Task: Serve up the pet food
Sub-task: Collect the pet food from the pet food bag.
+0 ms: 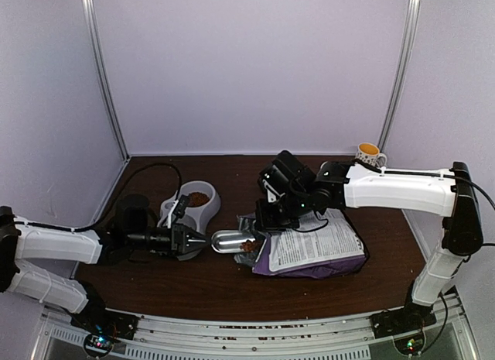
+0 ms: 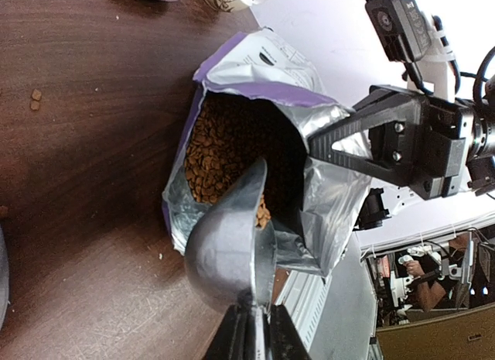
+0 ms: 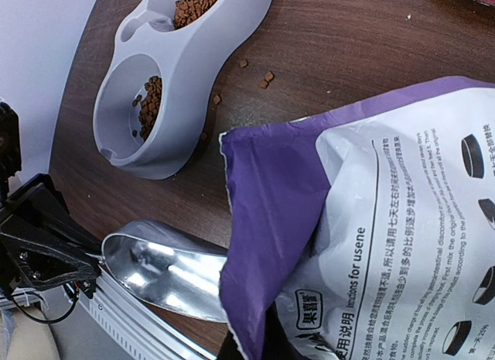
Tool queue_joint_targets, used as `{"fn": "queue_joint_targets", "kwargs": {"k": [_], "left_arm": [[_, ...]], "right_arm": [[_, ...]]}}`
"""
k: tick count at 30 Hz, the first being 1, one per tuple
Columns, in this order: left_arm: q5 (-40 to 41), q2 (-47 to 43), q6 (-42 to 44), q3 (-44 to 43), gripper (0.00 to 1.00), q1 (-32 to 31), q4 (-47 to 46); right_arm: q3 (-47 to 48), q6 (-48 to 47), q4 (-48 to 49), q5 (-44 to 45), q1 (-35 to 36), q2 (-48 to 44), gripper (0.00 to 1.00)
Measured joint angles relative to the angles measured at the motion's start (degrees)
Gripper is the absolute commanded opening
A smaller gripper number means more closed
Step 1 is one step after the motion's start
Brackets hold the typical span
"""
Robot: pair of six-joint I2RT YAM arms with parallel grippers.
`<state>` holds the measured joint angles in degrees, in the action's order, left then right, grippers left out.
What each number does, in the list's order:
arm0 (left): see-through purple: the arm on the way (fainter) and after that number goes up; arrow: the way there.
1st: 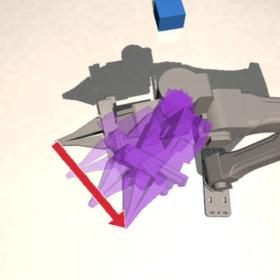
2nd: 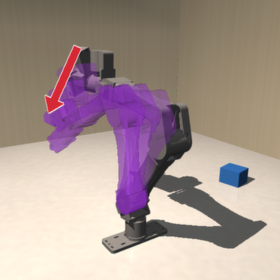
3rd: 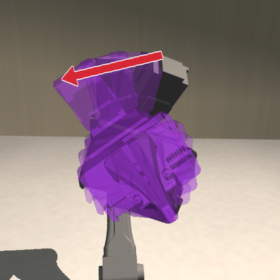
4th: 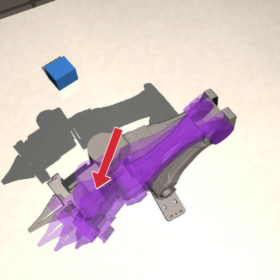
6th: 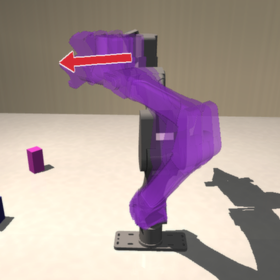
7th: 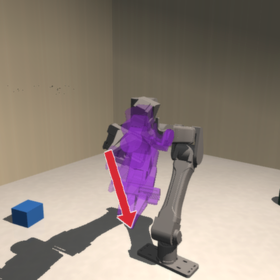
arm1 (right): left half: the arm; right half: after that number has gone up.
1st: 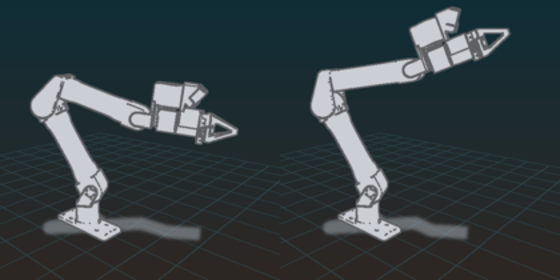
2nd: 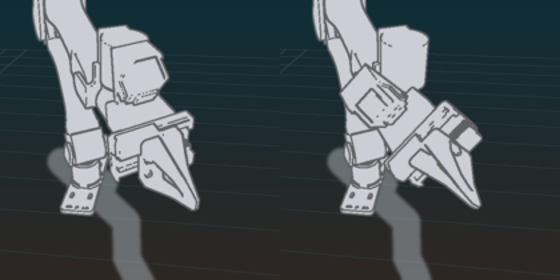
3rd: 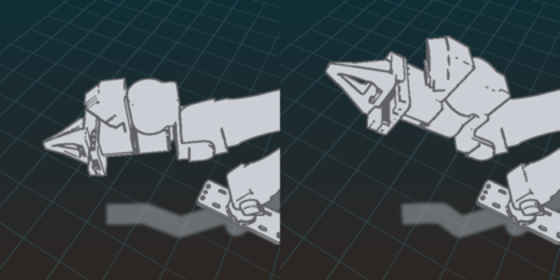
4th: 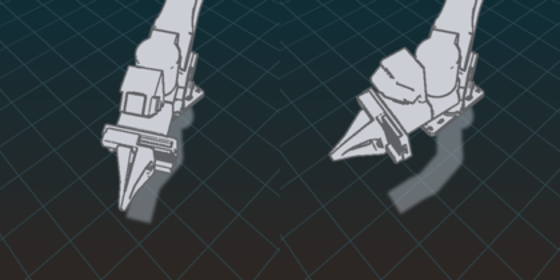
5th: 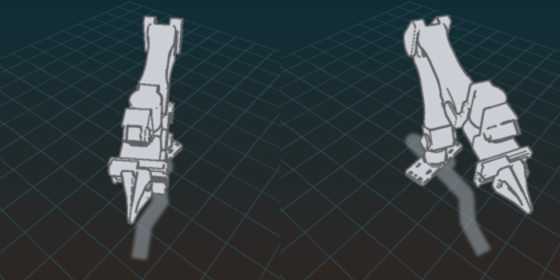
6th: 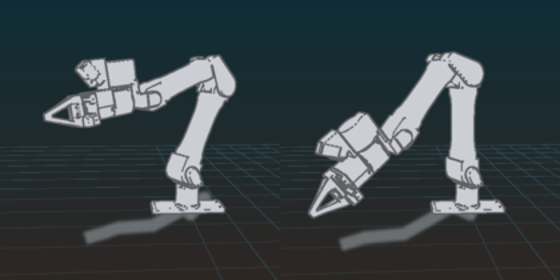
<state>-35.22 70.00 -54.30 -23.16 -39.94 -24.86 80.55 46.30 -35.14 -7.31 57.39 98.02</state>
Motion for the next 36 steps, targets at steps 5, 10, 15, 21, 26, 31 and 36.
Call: {"fn": "queue_joint_targets", "kwargs": {"k": [5,10,15,21,26,31,36], "left_arm": [[-1.0,-1.2,-0.4,1.0,0.00,1.0,-0.4],[-2.6,-1.6,-1.7,1.9,0.00,2.0,-1.7],[-4.3,-2.4,-3.1,2.1,0.00,3.1,-2.7],[-7.0,-5.6,-4.8,3.0,0.00,6.1,-3.9],[-9.9,-7.7,-7.2,3.0,0.00,8.0,-5.6],[-11.5,-7.8,-11.3,2.7,0.00,8.3,-9.4],[-12.4,-7.1,-17.0,2.4,0.00,8.4,-16.2]], "right_arm": [[0.0,0.0,0.0,0.0,0.0,0.0,0.00],[0.0,0.0,0.0,0.0,0.0,0.0,0.00],[0.0,0.0,0.0,0.0,0.0,0.0,0.00],[-1.9,0.0,1.0,-0.3,-1.3,-1.9,0.00],[-3.3,-0.1,0.0,0.0,-3.3,-3.6,0.00],[-3.8,-0.1,-0.1,0.0,-3.7,-4.1,0.00],[-4.2,-0.1,0.1,-0.1,-3.8,-4.1,0.00]]}}
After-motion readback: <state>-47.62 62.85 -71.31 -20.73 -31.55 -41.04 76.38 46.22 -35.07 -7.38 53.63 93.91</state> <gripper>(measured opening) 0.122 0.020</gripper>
